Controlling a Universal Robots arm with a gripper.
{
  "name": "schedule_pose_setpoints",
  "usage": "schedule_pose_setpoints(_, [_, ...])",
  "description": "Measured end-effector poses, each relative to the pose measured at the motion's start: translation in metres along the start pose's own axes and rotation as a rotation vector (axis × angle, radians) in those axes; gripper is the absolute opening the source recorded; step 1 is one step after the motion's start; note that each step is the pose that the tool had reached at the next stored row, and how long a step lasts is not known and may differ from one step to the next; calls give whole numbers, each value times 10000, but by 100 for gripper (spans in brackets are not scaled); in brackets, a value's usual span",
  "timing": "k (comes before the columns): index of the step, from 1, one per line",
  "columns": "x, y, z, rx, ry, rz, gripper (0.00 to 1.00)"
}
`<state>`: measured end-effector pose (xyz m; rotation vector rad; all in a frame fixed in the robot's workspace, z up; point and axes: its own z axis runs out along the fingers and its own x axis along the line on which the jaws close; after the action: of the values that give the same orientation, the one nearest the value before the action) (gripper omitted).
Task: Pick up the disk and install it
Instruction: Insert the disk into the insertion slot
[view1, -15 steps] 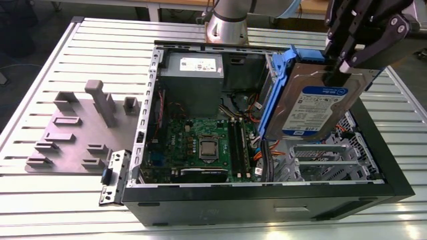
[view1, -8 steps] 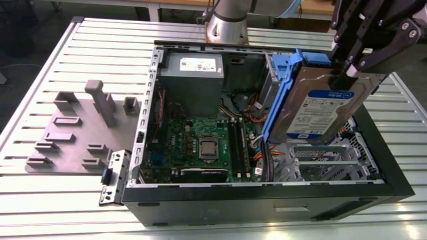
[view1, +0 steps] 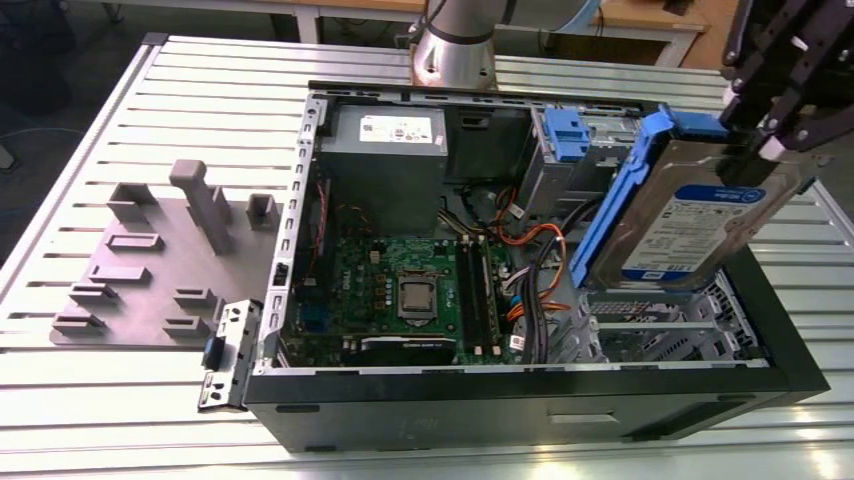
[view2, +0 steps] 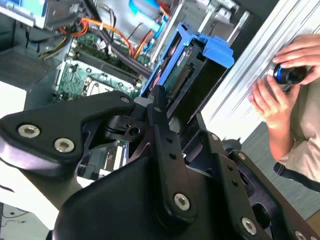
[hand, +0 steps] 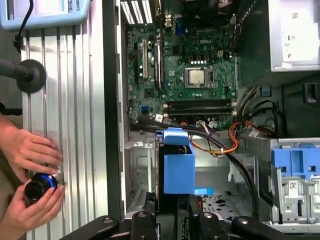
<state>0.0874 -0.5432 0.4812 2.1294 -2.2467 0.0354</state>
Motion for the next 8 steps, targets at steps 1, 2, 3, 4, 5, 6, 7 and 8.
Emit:
schedule_pose_setpoints(1, [7, -21, 7, -1, -1, 0, 35])
schedule_pose_setpoints(2, [14, -38, 14, -1, 0, 1, 35])
schedule_pose_setpoints(3, [23, -53, 25, -1, 0, 1, 35])
schedule_pose_setpoints(4, [33, -64, 38, -1, 0, 0, 35])
schedule_pose_setpoints(5, [44, -76, 54, -1, -2, 0, 35])
schedule_pose_setpoints(6, [55, -89, 69, -1, -1, 1, 35])
schedule_pose_setpoints(7, [63, -99, 84, -1, 0, 1, 35])
schedule_pose_setpoints(8, [69, -111, 99, -1, 1, 1, 35])
